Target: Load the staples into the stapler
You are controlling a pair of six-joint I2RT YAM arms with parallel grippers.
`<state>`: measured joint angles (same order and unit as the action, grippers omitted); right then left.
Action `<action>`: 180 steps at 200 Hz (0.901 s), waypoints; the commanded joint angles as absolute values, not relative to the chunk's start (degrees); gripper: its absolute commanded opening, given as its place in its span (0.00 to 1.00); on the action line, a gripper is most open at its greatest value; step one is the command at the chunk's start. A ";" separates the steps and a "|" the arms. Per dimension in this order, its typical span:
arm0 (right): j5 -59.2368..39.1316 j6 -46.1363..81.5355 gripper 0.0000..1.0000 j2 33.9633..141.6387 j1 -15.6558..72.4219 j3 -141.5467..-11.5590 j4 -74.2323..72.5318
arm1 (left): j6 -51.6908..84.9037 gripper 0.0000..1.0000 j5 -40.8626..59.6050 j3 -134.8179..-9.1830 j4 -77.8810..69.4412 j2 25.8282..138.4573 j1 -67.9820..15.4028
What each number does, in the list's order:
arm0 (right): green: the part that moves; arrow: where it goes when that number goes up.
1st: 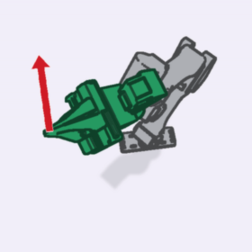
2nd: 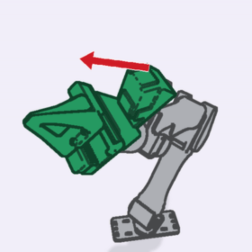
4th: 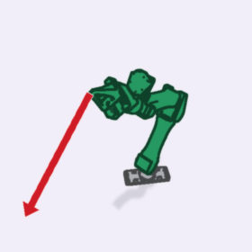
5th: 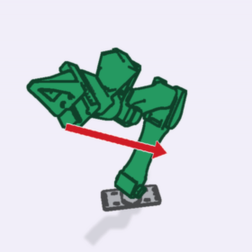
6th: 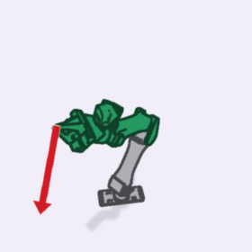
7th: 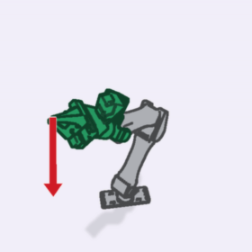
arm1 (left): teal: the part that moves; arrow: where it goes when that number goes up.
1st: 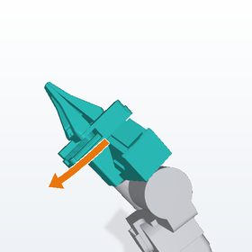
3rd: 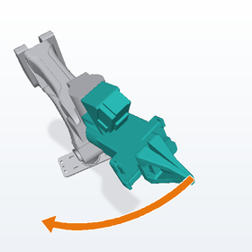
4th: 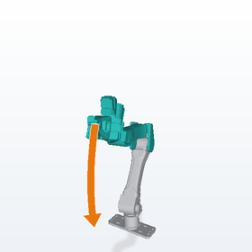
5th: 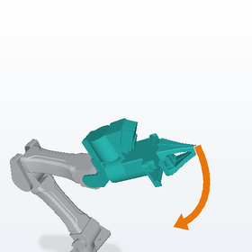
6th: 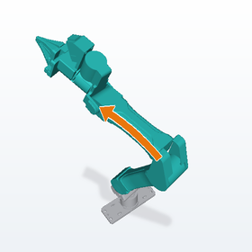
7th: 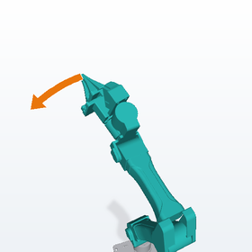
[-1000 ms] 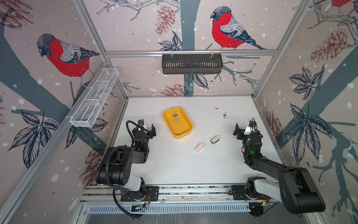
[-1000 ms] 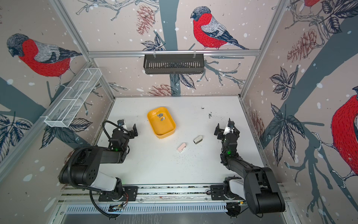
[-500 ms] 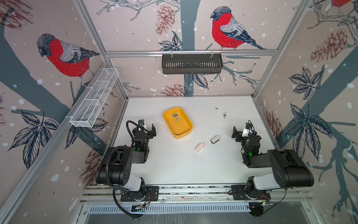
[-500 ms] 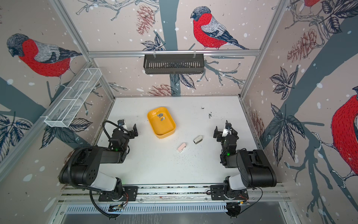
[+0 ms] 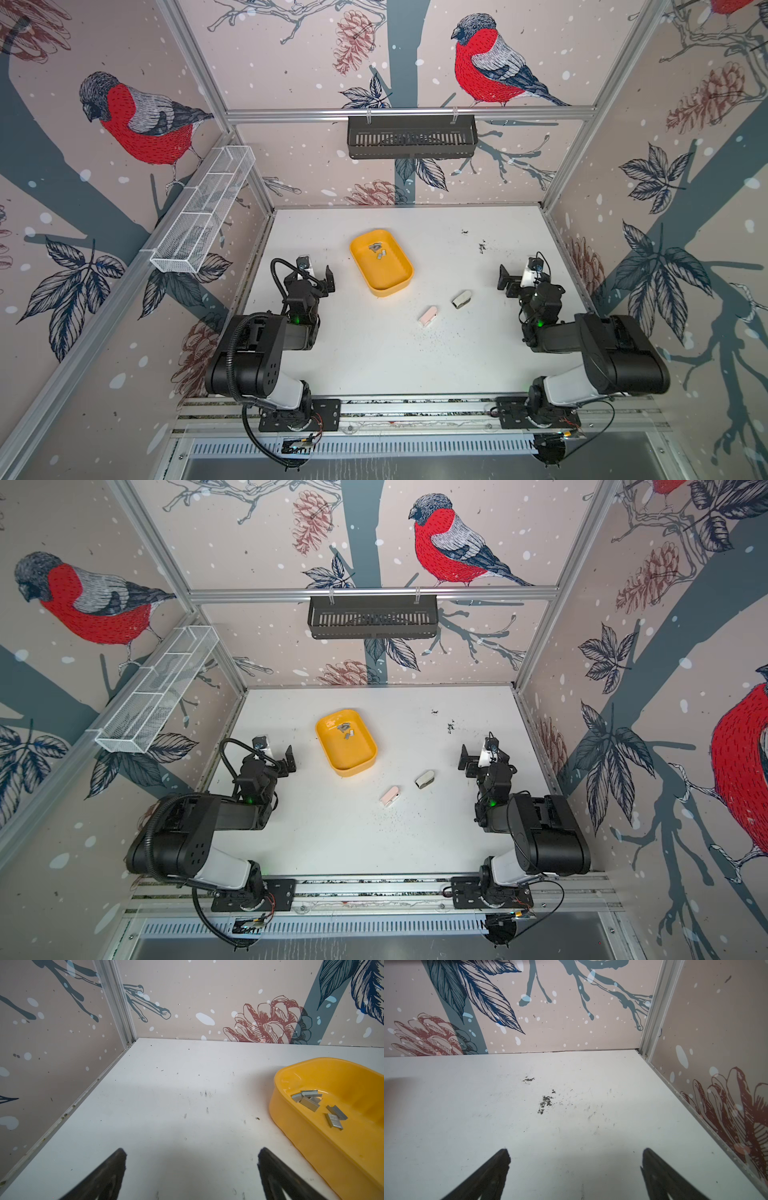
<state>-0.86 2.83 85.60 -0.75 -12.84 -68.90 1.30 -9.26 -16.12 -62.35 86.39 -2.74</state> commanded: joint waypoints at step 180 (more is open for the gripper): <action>2.56 3.60 1.00 84.12 -0.20 -7.59 -76.94 | 1.32 0.98 -9.50 -16.37 -63.98 86.31 -2.55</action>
